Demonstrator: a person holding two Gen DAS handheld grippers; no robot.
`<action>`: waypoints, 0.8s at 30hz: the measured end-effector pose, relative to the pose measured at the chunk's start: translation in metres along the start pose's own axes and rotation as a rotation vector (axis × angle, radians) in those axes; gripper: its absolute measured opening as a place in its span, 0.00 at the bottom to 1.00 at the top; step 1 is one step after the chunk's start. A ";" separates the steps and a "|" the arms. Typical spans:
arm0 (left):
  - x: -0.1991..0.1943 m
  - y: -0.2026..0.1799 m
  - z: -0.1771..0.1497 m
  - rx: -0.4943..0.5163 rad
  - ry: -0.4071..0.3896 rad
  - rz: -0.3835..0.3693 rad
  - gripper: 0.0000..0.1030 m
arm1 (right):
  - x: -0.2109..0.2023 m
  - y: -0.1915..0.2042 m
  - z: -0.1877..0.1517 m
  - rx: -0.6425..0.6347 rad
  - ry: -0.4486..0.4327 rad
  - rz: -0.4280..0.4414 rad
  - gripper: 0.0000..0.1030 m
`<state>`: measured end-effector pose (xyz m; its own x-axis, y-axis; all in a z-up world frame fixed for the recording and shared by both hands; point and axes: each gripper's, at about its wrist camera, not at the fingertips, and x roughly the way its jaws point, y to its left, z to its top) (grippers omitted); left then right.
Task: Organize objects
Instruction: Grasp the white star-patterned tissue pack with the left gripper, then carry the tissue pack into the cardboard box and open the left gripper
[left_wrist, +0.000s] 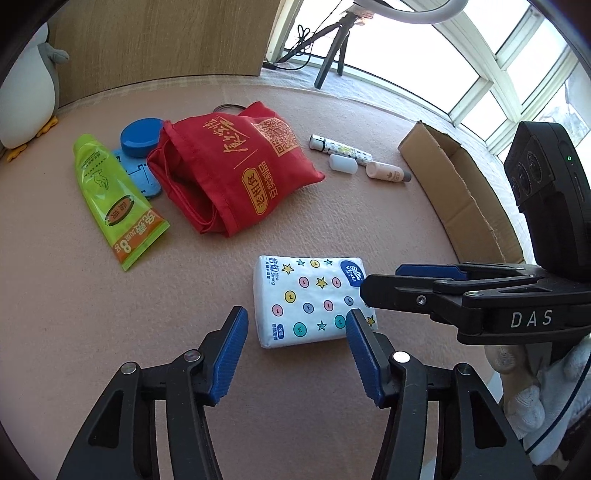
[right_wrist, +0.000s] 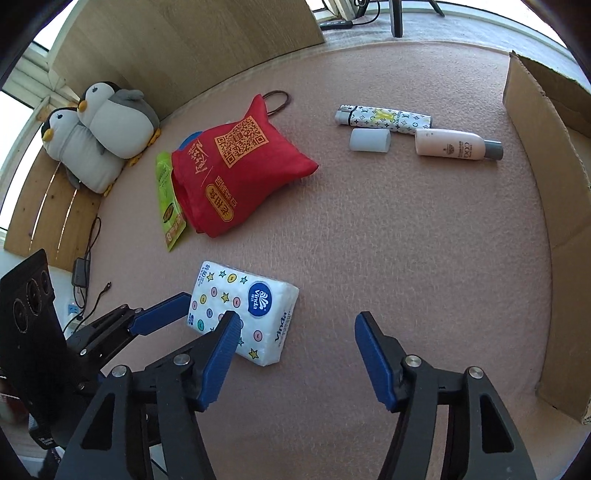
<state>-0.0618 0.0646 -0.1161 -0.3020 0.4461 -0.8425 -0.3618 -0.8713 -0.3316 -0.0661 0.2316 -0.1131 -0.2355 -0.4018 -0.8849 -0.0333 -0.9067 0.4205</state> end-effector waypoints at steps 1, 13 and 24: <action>0.001 0.000 0.000 -0.002 0.005 -0.005 0.55 | 0.003 0.001 0.001 0.001 0.015 0.013 0.47; 0.003 -0.004 -0.003 -0.051 0.001 -0.030 0.44 | 0.005 0.008 0.004 -0.013 0.021 0.061 0.29; -0.014 -0.058 0.018 0.014 -0.077 -0.057 0.43 | -0.064 -0.014 -0.002 -0.012 -0.135 0.019 0.29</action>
<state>-0.0522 0.1126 -0.0780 -0.3474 0.5098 -0.7870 -0.3927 -0.8413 -0.3716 -0.0485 0.2693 -0.0631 -0.3644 -0.3987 -0.8416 -0.0162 -0.9009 0.4338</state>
